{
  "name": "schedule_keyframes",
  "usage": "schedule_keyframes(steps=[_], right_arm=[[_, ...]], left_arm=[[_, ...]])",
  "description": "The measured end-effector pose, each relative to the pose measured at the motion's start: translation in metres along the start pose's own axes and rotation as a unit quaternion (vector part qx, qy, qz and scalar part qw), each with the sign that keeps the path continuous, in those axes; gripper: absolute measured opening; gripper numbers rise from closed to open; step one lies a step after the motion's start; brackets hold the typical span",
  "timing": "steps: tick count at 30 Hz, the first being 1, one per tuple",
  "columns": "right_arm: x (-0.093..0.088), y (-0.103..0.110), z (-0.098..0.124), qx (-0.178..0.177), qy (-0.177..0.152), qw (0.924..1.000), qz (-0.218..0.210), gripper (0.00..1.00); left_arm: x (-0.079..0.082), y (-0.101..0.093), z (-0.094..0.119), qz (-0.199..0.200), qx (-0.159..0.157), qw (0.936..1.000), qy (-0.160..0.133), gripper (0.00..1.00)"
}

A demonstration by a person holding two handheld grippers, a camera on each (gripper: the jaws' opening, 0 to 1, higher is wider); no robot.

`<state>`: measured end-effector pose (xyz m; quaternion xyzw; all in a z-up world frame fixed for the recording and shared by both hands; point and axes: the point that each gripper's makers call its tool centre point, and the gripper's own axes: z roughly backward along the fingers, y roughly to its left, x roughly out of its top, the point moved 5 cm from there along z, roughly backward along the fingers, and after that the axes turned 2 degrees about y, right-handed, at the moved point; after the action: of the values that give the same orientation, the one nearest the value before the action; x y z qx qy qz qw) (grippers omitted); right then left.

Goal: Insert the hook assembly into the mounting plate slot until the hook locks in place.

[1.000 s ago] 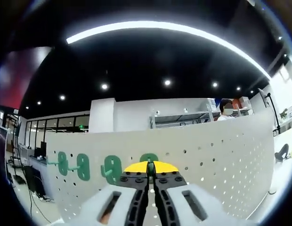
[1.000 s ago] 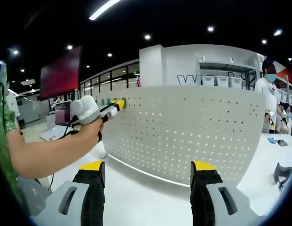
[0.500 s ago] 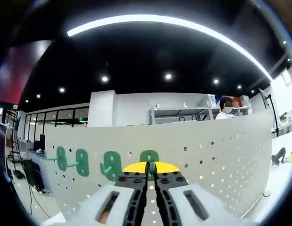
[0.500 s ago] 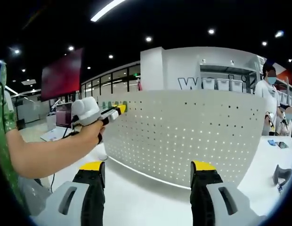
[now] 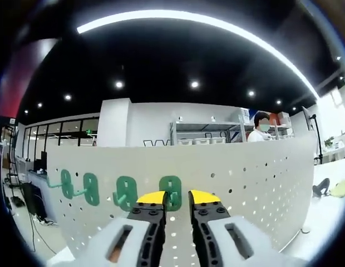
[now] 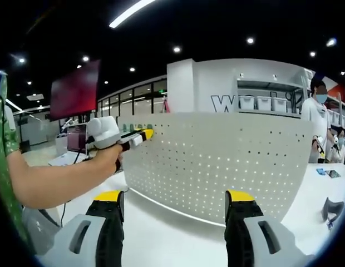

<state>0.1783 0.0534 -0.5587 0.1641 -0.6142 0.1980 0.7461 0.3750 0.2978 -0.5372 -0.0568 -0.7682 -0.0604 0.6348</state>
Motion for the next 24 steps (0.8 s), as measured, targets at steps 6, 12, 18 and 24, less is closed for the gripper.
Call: schedule_keyframes(steps=[6, 12, 18, 24], right_arm=[[0.0024, 0.0017, 0.0016, 0.001, -0.004, 1.0000, 0.001, 0.75], [0.0036, 0.0031, 0.0049, 0.000, -0.005, 1.0000, 0.003, 0.75], [0.0055, 0.0047, 0.0072, 0.000, -0.007, 1.0000, 0.006, 0.75], [0.0084, 0.0091, 0.0064, 0.005, -0.010, 0.9999, 0.009, 0.76]], left_arm=[[-0.0006, -0.0020, 0.0004, 0.007, -0.013, 0.9998, 0.012, 0.23], [-0.0030, -0.0034, 0.0022, 0.018, -0.024, 0.9992, 0.027, 0.29], [-0.0044, -0.0026, 0.0040, 0.023, -0.033, 0.9984, 0.040, 0.33], [-0.0072, -0.0051, 0.0068, 0.020, -0.050, 0.9969, 0.057, 0.35]])
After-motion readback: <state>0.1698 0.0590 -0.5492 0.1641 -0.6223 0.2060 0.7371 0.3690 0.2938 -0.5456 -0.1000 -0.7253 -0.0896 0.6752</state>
